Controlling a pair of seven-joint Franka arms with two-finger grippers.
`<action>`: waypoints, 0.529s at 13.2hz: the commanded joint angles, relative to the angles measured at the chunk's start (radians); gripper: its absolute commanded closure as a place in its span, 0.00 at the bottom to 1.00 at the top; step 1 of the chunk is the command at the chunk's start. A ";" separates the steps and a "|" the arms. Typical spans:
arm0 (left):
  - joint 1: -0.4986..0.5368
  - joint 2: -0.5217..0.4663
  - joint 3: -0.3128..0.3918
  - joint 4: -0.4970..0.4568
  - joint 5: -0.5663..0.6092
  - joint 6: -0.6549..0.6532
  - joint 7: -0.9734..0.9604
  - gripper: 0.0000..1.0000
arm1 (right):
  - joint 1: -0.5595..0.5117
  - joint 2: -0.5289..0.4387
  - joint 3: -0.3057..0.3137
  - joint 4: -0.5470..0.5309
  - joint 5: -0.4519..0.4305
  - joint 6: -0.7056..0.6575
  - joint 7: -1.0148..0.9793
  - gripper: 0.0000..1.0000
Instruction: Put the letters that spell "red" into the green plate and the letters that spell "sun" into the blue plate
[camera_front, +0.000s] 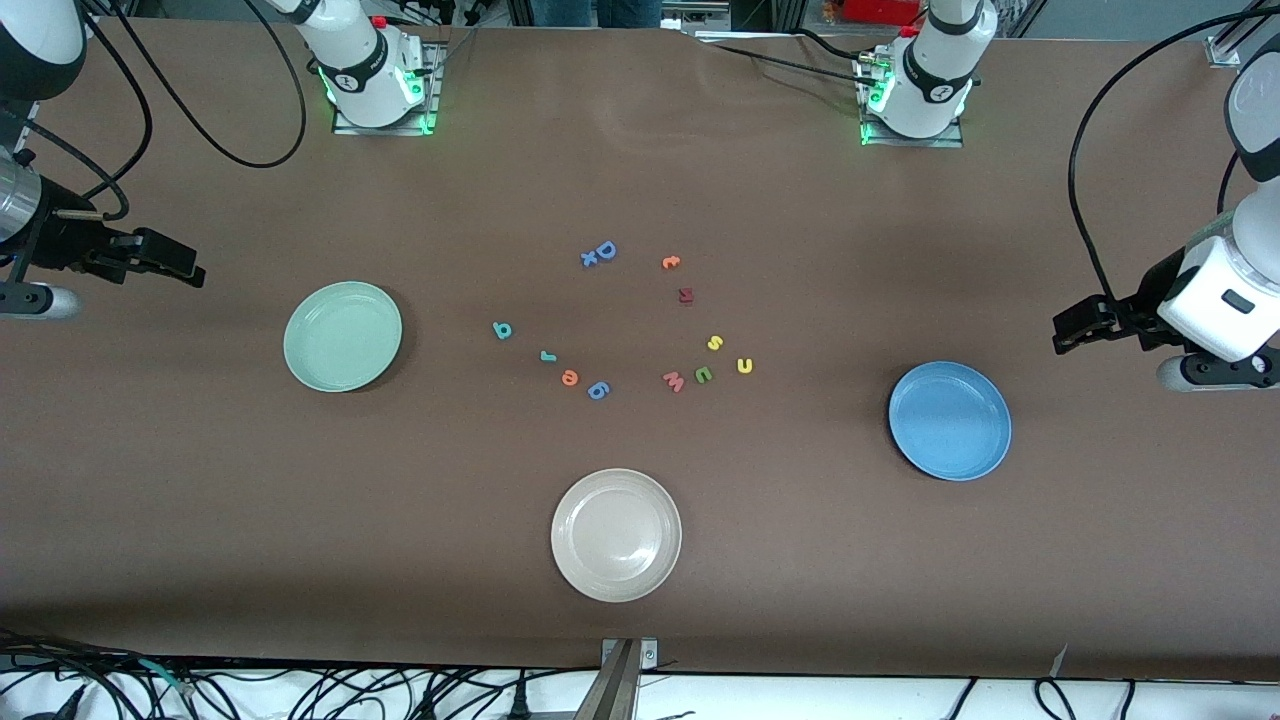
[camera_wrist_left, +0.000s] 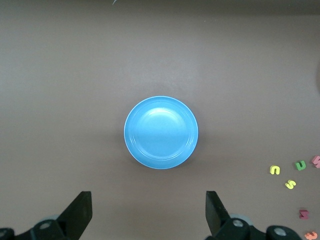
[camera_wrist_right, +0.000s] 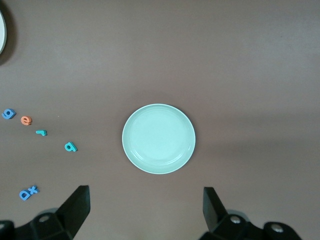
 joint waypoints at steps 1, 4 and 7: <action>0.000 0.009 0.001 0.029 -0.014 -0.005 0.012 0.00 | 0.002 -0.010 0.002 0.004 -0.014 -0.012 0.007 0.00; 0.002 0.006 0.003 0.029 -0.016 -0.005 0.010 0.00 | 0.002 -0.010 0.002 0.004 -0.014 -0.013 0.007 0.00; 0.002 0.006 0.003 0.029 -0.016 -0.005 0.010 0.00 | 0.002 -0.011 0.002 0.002 -0.014 -0.013 0.007 0.00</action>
